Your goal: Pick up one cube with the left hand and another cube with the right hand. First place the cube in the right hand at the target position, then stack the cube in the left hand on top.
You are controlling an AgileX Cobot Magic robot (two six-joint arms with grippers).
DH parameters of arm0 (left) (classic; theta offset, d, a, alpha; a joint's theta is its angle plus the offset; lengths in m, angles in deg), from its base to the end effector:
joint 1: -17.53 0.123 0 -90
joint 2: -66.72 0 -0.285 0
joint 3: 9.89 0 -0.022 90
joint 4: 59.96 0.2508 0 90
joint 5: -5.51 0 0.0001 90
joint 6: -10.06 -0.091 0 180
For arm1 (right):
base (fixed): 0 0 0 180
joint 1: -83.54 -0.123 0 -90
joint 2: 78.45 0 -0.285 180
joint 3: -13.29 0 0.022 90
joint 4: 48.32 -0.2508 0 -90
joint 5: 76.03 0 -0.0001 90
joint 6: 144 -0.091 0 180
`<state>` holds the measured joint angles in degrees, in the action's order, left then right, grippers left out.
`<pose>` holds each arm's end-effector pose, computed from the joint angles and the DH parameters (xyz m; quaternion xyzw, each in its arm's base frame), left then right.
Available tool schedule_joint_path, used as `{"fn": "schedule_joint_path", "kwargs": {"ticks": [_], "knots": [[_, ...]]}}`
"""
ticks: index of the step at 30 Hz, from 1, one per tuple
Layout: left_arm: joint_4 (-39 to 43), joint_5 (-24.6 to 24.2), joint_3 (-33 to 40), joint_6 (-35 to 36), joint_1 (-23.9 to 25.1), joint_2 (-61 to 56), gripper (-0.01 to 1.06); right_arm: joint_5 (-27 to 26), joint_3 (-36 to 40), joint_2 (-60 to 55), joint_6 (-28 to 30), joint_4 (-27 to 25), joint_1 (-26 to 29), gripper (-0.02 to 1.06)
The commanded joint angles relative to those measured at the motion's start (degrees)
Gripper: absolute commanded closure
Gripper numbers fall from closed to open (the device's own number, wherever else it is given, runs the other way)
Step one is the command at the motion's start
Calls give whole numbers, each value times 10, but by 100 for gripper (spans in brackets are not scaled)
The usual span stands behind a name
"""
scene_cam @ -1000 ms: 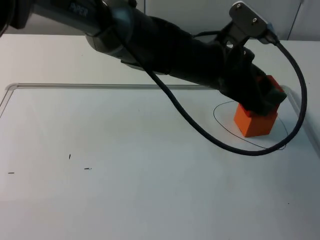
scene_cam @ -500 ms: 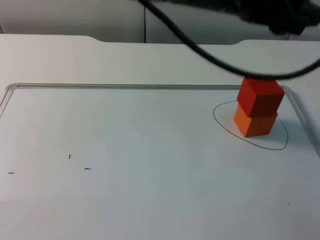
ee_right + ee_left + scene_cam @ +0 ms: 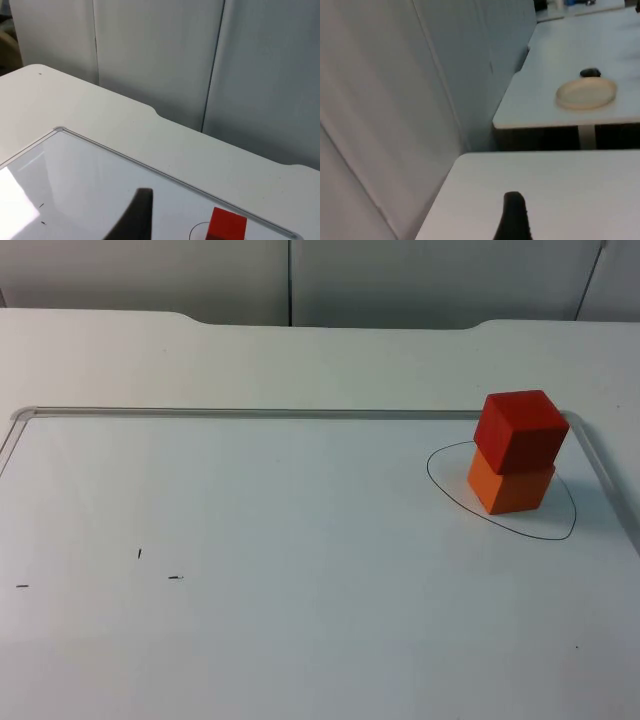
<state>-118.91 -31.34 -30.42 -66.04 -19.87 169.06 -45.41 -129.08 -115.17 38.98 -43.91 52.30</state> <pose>0.2751 -0.2692 0.4414 0.5231 0.5679 -0.2818 0.5696 0.0831 0.0462 0.3588 -0.2469 0.7533 0.1139 0.5988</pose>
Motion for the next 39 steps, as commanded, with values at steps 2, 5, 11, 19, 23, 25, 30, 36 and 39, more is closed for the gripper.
{"fn": "schedule_joint_path", "kwargs": {"ticks": [2, 5, 11, 19, 23, 25, 30, 36, 39], "knots": [[141, -41, -1, 135, -1, -51, 42, -7, 2, 2, 0, -7, -2, 10], [239, -93, -1, 237, -1, -98, 42, -8, 2, 2, 7, -18, -2, 10], [304, -175, 44, 316, -1, -175, 42, -9, 2, 2, 7, -19, -2, 10], [297, -70, 278, 319, -1, -348, 42, -9, 2, 2, 11, -19, -2, 10], [303, -25, 388, 340, -1, -445, 42, -9, 2, 2, 14, -19, -2, 10], [316, -4, 440, 371, -1, -508, 42, -9, 2, 2, 25, -30, -2, 10], [396, -16, 515, 506, -1, -631, 42, -9, 2, 2, 75, -76, -2, 10], [562, -104, 557, 693, -1, -738, 42, -5, 2, 2, 92, -94, -2, 10], [639, -162, 577, 790, -1, -796, 42, -4, 2, 2, 94, -94, -2, 10]]}}
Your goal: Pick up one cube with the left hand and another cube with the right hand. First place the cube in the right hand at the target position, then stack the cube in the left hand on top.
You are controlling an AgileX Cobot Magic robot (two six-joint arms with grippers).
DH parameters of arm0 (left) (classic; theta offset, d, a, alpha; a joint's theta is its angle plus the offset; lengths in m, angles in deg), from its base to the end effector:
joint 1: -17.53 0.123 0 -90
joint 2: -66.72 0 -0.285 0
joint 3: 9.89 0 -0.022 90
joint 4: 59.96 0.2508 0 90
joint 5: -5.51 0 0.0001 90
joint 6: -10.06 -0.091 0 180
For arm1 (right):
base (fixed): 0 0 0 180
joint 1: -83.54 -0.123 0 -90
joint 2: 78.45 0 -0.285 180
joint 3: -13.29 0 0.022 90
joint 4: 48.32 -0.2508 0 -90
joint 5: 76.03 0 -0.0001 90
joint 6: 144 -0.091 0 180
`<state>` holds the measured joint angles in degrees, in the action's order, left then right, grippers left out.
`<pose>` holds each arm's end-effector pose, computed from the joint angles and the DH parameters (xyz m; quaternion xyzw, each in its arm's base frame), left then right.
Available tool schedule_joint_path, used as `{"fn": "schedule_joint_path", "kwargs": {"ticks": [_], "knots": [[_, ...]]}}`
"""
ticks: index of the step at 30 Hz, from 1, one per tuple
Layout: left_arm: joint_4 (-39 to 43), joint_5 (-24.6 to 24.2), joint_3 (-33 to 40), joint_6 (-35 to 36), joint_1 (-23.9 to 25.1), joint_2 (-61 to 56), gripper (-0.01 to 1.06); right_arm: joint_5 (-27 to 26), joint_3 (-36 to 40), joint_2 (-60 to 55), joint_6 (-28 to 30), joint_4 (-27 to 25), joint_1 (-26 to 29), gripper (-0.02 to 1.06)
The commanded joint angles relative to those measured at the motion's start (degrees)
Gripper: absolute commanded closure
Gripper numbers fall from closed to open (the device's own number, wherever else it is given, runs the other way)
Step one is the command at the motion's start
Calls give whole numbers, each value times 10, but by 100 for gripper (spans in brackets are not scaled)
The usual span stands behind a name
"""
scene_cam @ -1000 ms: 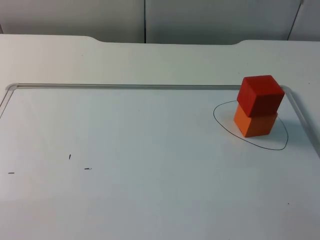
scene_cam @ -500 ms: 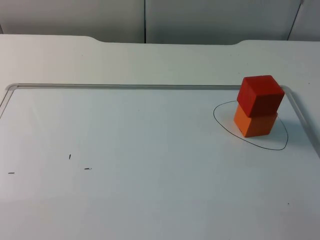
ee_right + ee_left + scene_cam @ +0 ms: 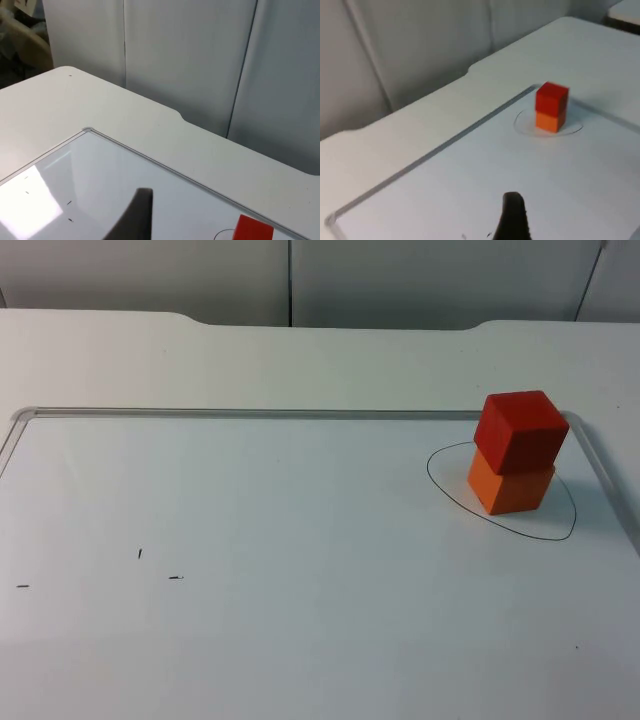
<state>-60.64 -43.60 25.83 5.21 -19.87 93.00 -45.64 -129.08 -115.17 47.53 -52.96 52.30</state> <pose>0.0316 -0.0252 0.3535 0.2966 0.7695 -0.1642 0.5413 0.0793 0.0525 0.3591 -0.2744 0.7424 0.1414 0.5946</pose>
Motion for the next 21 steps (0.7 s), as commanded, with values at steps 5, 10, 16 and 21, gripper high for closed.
{"fn": "schedule_joint_path", "kwargs": {"ticks": [5, 10, 16, 21], "knots": [[58, -63, 48, 97, -1, -101, 42, -1, 2, 2, 10, -3, -2, 10], [56, -93, 89, 114, -1, -154, 42, 4, 2, 2, 11, -3, -2, 10], [65, -137, 116, 112, -1, -185, 42, 6, 2, 2, 11, -2, -2, 10], [59, -133, 117, 105, -1, -185, 42, 6, 2, 2, 11, -2, -2, 10]]}}
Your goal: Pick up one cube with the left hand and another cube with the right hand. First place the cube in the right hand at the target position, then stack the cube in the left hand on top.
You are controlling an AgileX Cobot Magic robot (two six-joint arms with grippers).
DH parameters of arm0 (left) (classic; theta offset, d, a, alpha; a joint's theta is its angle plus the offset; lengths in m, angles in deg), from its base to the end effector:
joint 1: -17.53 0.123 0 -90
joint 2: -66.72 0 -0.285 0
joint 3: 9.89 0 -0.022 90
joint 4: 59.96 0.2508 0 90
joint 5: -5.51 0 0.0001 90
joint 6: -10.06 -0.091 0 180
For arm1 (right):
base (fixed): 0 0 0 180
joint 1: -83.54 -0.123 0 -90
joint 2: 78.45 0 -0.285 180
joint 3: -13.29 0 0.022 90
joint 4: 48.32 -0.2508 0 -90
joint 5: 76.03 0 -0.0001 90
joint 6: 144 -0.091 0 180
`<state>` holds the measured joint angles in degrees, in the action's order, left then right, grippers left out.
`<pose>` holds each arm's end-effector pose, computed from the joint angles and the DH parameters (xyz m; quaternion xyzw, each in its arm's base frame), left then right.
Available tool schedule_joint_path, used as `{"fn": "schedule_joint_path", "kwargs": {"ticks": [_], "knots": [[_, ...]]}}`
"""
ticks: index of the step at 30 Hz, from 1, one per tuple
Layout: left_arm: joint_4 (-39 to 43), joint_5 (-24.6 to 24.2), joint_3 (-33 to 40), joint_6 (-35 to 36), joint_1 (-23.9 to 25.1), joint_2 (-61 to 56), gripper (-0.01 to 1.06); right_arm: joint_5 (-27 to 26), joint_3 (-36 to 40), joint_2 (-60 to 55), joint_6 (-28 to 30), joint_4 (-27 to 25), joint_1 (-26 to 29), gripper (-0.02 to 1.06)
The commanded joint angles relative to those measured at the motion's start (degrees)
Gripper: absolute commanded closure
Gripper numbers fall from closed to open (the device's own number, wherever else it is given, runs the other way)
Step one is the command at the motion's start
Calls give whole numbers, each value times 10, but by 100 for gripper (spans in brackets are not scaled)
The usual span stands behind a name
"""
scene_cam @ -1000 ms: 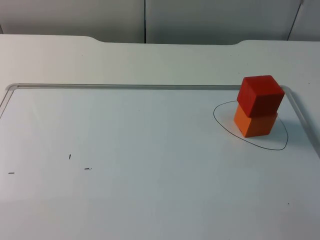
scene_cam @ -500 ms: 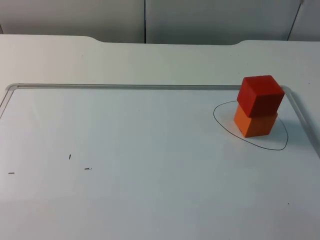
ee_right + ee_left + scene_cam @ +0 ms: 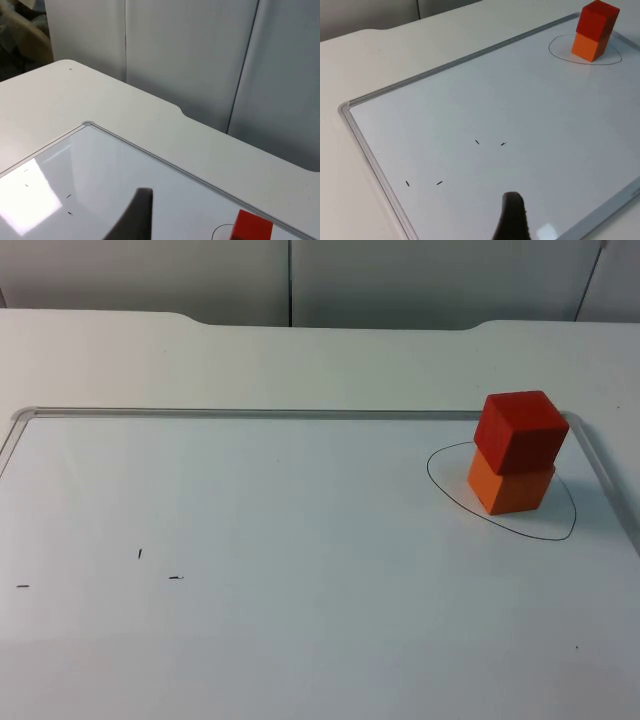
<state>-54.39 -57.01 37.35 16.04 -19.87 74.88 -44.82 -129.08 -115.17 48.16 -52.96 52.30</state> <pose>-0.0016 0.0111 0.2816 0.2288 0.8246 -0.1453 0.4965 0.0790 0.0524 0.3579 -0.2804 0.7448 0.1373 0.5898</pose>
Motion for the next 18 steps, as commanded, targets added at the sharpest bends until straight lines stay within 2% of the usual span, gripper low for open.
{"fn": "schedule_joint_path", "kwargs": {"ticks": [1, 18], "knots": [[-7, 1, 1, -11, -1, -4, 42, -2, 2, 2, 5, -2, -2, 10], [-12, 5, 5, -33, -1, -4, 42, -3, 2, 2, 9, -2, -2, 10]]}}
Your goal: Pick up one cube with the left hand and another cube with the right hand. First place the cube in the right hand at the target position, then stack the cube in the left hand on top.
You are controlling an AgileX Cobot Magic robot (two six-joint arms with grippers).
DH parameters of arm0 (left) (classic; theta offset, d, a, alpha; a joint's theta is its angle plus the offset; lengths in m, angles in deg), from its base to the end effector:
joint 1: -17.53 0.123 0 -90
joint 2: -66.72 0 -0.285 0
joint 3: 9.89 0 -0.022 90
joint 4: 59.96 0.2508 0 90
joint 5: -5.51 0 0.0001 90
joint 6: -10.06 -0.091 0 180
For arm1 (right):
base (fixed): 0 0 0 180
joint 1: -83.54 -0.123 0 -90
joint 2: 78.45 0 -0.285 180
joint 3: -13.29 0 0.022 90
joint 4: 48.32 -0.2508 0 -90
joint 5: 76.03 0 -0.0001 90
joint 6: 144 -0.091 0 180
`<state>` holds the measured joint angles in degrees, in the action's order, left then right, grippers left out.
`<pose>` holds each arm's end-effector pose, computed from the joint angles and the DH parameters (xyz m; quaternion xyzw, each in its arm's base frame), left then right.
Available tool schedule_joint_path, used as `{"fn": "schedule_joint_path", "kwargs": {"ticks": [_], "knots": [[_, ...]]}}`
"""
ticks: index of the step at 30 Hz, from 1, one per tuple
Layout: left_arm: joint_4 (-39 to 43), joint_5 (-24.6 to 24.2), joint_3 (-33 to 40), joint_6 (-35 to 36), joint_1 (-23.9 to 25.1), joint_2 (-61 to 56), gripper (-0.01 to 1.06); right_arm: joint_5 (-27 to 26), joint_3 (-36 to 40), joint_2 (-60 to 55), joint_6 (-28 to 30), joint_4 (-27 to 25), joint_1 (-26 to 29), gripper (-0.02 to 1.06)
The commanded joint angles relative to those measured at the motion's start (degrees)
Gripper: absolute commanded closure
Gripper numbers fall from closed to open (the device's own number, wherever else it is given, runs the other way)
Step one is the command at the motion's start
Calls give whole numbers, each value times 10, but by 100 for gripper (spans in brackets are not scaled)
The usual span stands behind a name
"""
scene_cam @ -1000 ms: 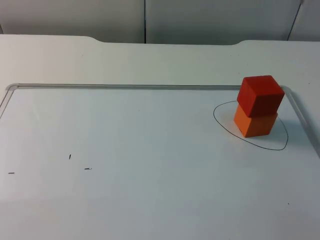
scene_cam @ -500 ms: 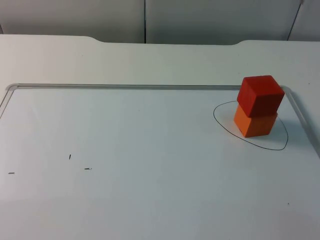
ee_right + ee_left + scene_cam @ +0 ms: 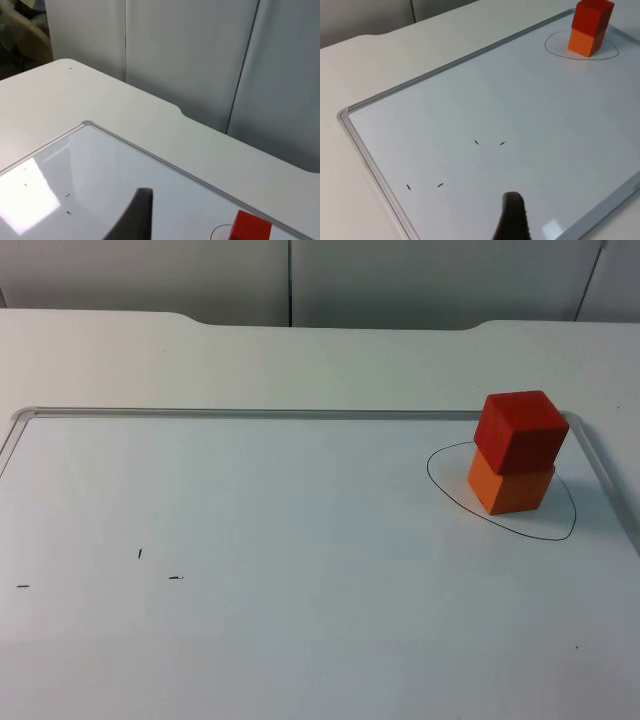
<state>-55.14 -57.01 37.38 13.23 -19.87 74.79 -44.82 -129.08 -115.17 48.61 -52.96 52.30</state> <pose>-0.0024 0.0103 0.2814 0.2493 0.8187 -0.1394 0.4982 0.0790 0.0524 0.3579 -0.2833 0.7437 0.1350 0.5903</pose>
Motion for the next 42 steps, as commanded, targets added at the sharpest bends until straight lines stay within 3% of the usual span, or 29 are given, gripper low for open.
{"fn": "schedule_joint_path", "kwargs": {"ticks": [1, 3, 5, 6, 9, 18, 27, 37, 42], "knots": [[-4, 5, 5, -9, -1, -3, 42, -3, 2, 2, 4, -2, -2, 10], [-5, 5, 5, -13, -1, -3, 40, -3, 2, 2, 4, -2, -2, 10], [-5, 5, 5, -13, -1, -3, 23, -3, 2, 2, 4, -2, -2, 10], [-5, 5, 5, -13, -1, -3, 23, -3, 2, 2, 4, -2, -2, 10], [-4, 5, 5, -14, -1, -3, 8, -3, 2, 2, 4, -2, -2, 10], [-4, 5, 5, -14, -1, -3, 7, -2, 2, 2, 4, -2, -2, 10], [1, 6, 5, -15, -1, -3, 7, 36, 2, 44, 12, -8, -2, 10], [2, 7, 5, -15, -1, -3, 7, 154, 2, 176, 9, -12, -2, 10], [5, 8, 5, -15, -1, -3, 7, 204, 2, 220, -22, -8, -2, 10]]}}
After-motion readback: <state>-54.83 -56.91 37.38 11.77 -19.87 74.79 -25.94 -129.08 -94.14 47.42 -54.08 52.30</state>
